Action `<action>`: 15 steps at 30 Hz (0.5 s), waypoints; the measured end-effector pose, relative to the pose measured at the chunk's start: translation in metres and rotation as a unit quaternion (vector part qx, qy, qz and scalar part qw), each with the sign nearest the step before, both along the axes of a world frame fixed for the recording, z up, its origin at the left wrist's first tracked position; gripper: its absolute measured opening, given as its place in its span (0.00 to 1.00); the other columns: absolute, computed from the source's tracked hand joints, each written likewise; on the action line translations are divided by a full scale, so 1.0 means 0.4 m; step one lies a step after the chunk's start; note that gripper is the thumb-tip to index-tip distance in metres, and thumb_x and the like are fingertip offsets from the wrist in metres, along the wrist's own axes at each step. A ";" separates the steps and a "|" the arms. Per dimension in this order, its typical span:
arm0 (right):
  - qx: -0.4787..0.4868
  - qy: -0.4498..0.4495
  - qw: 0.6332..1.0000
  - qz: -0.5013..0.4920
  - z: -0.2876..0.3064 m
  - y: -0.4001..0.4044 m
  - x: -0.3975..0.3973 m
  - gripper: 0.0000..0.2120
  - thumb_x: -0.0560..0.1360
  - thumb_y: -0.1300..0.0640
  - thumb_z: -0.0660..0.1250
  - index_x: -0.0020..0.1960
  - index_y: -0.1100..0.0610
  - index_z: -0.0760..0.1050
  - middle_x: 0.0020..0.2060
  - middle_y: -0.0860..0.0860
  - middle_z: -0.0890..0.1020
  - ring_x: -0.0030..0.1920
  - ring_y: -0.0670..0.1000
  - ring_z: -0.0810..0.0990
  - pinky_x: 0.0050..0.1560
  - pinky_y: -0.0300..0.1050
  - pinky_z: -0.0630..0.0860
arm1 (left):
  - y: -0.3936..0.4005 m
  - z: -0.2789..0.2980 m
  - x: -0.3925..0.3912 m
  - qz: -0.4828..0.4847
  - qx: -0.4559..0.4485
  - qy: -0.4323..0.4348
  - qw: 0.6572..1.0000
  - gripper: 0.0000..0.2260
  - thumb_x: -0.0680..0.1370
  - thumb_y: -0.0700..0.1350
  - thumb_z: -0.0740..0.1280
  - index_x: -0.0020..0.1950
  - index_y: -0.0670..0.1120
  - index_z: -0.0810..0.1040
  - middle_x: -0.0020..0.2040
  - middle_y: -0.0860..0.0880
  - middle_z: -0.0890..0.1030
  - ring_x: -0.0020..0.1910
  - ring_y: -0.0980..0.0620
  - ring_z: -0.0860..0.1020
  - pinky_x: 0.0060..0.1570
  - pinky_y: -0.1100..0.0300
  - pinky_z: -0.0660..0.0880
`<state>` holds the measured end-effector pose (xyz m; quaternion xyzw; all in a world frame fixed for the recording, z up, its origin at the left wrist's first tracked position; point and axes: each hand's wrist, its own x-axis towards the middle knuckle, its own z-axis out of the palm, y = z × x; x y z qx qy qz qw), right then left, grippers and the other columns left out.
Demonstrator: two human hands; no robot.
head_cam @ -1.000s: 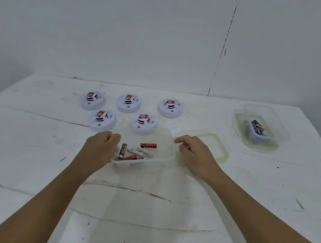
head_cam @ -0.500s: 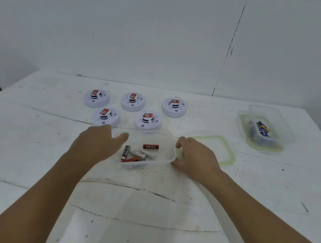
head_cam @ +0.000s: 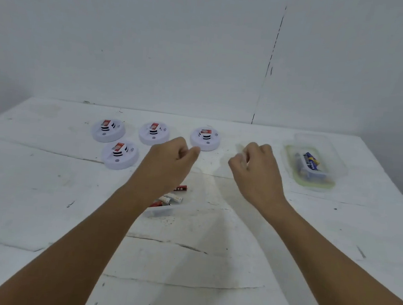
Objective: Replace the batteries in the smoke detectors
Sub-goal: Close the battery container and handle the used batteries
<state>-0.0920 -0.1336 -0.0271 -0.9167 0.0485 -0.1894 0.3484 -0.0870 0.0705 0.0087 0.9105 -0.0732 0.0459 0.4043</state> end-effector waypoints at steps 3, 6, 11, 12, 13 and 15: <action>0.039 -0.072 0.997 0.004 0.043 -0.016 0.000 0.10 0.80 0.57 0.60 0.42 0.54 0.62 0.46 0.56 0.72 0.45 0.43 0.68 0.37 0.36 0.66 | -0.038 -0.028 0.029 -0.016 -0.040 0.026 0.999 0.15 0.83 0.52 0.64 0.40 0.47 0.69 0.36 0.44 0.77 0.34 0.51 0.73 0.35 0.58 0.70; 0.102 -0.127 0.987 -0.012 0.073 -0.023 -0.008 0.11 0.80 0.60 0.59 0.41 0.52 0.60 0.41 0.51 0.70 0.43 0.44 0.70 0.38 0.34 0.66 | -0.073 -0.044 0.050 -0.022 -0.050 0.066 0.996 0.12 0.83 0.54 0.64 0.46 0.47 0.72 0.42 0.42 0.83 0.34 0.50 0.73 0.33 0.59 0.69; 0.463 -0.145 0.874 -0.018 0.100 -0.016 -0.018 0.15 0.82 0.61 0.63 0.40 0.52 0.62 0.40 0.47 0.69 0.49 0.52 0.81 0.54 0.52 0.84 | -0.094 -0.058 0.072 -0.007 -0.048 0.105 0.993 0.22 0.83 0.63 0.60 0.66 0.47 0.73 0.41 0.50 0.80 0.34 0.52 0.74 0.37 0.58 0.71; 0.524 -0.145 0.839 -0.018 0.105 -0.019 -0.018 0.16 0.82 0.62 0.64 0.40 0.53 0.61 0.42 0.48 0.69 0.50 0.52 0.82 0.55 0.52 0.85 | -0.093 -0.059 0.076 0.000 -0.056 0.108 0.993 0.25 0.83 0.64 0.59 0.69 0.47 0.73 0.45 0.49 0.81 0.37 0.51 0.75 0.40 0.57 0.72; 0.574 -0.142 0.806 -0.019 0.108 -0.024 -0.016 0.17 0.82 0.63 0.64 0.40 0.53 0.61 0.43 0.50 0.69 0.50 0.53 0.83 0.55 0.52 0.85 | -0.091 -0.057 0.079 0.005 -0.061 0.109 0.992 0.26 0.83 0.65 0.59 0.71 0.47 0.72 0.47 0.49 0.81 0.39 0.51 0.76 0.43 0.55 0.72; 0.656 -0.116 0.746 -0.024 0.103 -0.033 -0.006 0.16 0.81 0.64 0.65 0.41 0.53 0.62 0.45 0.51 0.71 0.49 0.55 0.86 0.58 0.53 0.83 | -0.086 -0.051 0.082 0.018 -0.082 0.116 0.990 0.27 0.83 0.65 0.59 0.72 0.47 0.72 0.44 0.50 0.79 0.41 0.50 0.75 0.46 0.54 0.71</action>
